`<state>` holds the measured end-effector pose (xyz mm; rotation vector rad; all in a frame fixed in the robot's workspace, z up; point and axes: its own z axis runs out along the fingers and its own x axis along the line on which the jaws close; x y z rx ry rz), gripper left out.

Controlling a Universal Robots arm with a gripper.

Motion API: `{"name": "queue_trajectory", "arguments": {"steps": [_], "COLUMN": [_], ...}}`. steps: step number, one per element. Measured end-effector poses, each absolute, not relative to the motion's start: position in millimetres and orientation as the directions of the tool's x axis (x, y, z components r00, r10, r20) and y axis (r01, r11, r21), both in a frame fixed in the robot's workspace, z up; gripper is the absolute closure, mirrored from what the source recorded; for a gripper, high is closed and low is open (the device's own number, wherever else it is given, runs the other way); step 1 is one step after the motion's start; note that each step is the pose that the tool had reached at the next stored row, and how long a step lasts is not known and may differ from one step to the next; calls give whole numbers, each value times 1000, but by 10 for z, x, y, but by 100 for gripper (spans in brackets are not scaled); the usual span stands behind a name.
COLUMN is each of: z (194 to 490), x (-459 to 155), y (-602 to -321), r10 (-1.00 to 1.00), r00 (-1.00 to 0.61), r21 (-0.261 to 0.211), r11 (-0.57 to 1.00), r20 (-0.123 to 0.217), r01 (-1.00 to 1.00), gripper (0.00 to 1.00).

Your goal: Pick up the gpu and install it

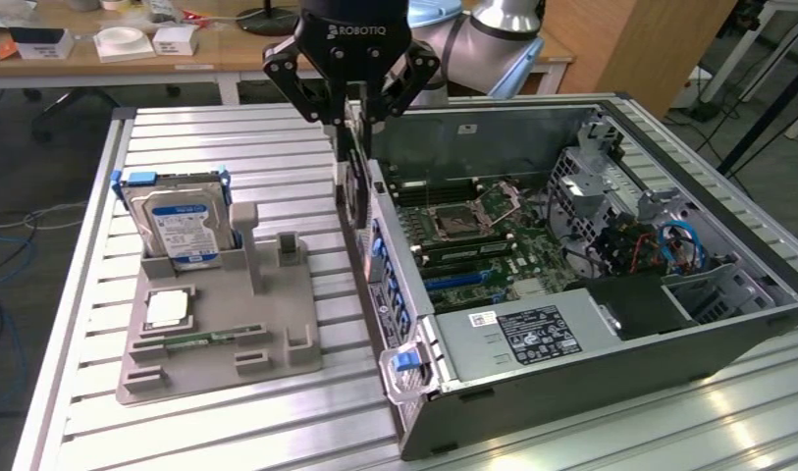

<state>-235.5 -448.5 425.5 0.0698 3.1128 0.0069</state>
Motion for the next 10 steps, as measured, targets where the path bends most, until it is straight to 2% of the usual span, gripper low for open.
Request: {"name": "queue_trajectory", "arguments": {"steps": [10], "z": [4255], "x": [-2289], "y": [-4484], "r10": [45], "r00": [-999], "r21": [5], "r11": [999], "r20": [-28], "r01": [45], "gripper": [74]}}
